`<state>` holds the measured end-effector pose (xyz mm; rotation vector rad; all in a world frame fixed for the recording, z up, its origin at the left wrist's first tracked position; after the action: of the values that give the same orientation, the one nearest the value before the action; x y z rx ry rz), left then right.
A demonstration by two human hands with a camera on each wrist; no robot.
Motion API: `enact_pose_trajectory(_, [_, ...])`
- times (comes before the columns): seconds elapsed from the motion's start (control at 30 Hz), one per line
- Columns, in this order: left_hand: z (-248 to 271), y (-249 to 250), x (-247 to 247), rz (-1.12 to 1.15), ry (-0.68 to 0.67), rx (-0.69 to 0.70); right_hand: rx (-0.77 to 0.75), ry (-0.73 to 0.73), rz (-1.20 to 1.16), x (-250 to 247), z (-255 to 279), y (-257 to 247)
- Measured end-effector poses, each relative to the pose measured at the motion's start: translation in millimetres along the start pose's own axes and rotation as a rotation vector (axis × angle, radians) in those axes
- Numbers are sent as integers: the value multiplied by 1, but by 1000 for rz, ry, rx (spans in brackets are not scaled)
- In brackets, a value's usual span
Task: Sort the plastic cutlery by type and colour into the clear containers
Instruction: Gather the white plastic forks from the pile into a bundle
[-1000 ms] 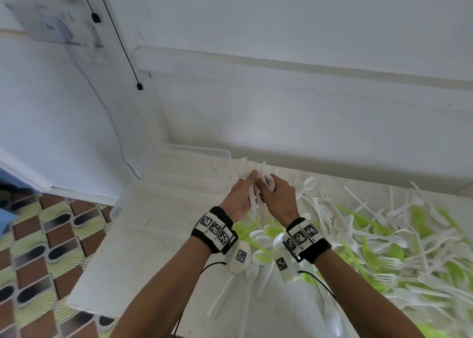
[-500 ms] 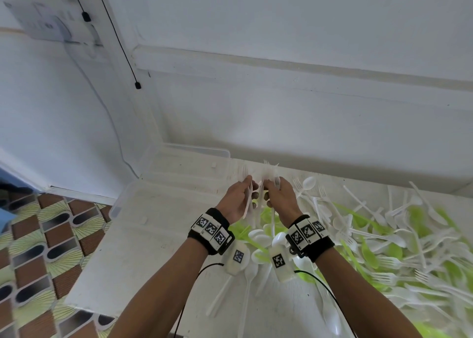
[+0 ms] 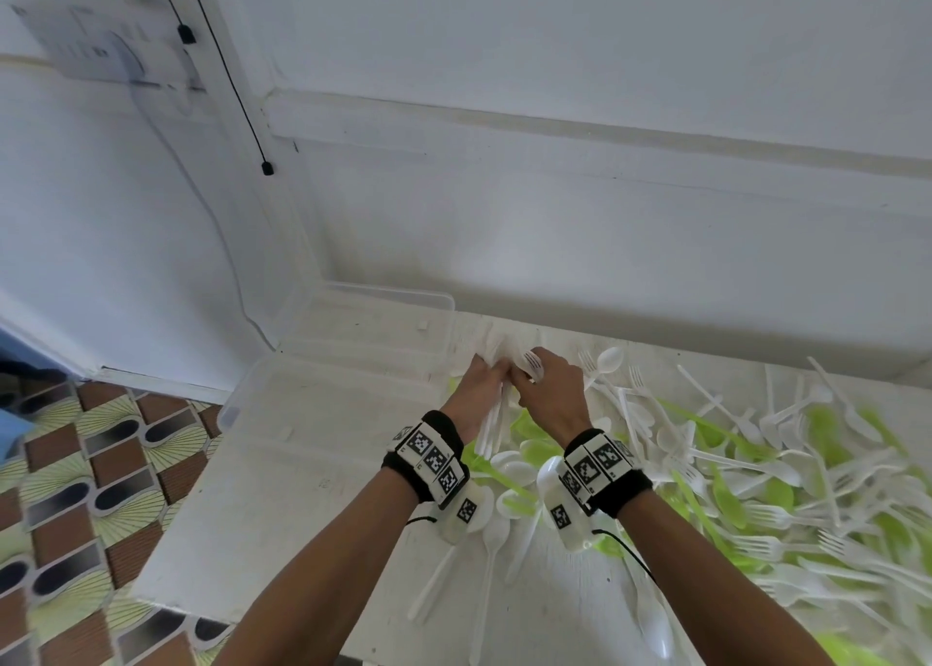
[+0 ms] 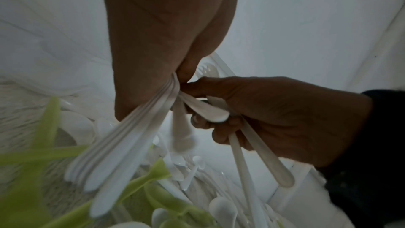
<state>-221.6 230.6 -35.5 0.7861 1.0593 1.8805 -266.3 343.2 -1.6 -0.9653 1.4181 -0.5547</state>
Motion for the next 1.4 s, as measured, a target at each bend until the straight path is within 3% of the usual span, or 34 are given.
enact_pose_trajectory(0.07, [0, 0, -1, 56, -24, -37, 68, -49, -57, -2, 3, -1])
enact_pose_trajectory(0.2, [4, 6, -3, 185, -41, -112, 330, -172, -402, -4, 11, 2])
enact_pose_trajectory(0.3, [9, 13, 0, 238, -98, -111, 389, -242, -555, -2, 11, 1])
enact_pose_trajectory(0.43, [9, 15, -2, 263, -121, -68, 445, -204, -653, -3, 7, 4])
enact_pose_trajectory(0.63, [13, 16, 3, 299, -145, -105, 435, -145, -729, -5, 7, 1])
enact_pose_trajectory(0.73, [16, 21, 3, 310, -218, -128, 416, -99, -685, -9, 3, 3])
enact_pose_trajectory(0.93, [10, 9, -5, 239, -196, -122, 338, -12, -534, -12, -1, 8])
enact_pose_trajectory(1.2, [12, 7, -11, 18, -233, -109, 402, -151, -609, -7, 8, 9])
enact_pose_trajectory(1.4, [21, 15, -4, 199, -356, -188, 379, -19, -556, -9, 6, 5])
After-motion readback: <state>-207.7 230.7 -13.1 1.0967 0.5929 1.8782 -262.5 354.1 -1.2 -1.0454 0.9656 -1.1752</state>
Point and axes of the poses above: each hand's wrist, its own z-axis away from the middle knuckle, its own x-axis out of the palm, y = z × x, the point moved 5 cm from there along -z, towards the middle knuckle, and after that the axes turned 9 degrees about y, right-handed, at the moved point
